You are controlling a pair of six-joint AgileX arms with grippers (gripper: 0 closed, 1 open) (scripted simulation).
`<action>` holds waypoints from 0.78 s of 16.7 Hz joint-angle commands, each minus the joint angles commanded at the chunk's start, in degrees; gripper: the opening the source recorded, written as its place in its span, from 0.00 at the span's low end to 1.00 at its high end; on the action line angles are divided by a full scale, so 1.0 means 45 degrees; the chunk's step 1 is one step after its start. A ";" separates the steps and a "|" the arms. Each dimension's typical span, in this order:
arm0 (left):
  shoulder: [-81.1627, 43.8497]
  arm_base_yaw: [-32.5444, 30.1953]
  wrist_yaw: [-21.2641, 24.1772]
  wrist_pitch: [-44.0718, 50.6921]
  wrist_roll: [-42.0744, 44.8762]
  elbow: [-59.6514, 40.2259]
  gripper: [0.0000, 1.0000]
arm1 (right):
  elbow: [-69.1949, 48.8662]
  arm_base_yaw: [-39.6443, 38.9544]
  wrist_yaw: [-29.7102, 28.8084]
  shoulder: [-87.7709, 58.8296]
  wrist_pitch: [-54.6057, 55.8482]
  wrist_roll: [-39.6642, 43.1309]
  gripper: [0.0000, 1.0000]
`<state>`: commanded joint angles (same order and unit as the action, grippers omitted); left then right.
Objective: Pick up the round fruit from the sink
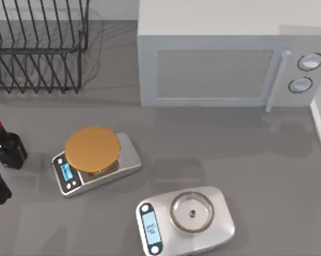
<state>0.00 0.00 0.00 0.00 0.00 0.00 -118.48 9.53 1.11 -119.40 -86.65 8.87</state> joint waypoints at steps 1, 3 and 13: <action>0.0000 0.0000 0.0000 0.0000 0.0000 0.0000 1.00 | 0.0160 -0.0533 0.0036 0.0145 -0.0037 -0.0520 0.00; 0.0000 0.0000 0.0000 0.0000 0.0000 0.0000 1.00 | 0.0534 -0.1797 0.0123 0.0431 -0.0086 -0.1763 0.00; 0.0000 0.0000 0.0000 0.0000 0.0000 0.0000 1.00 | 0.2394 -0.8529 -0.0096 0.1235 0.0718 -0.8595 0.00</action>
<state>0.00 0.00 0.00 0.00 0.00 0.00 -107.70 -28.85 0.67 -113.84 -83.42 -29.81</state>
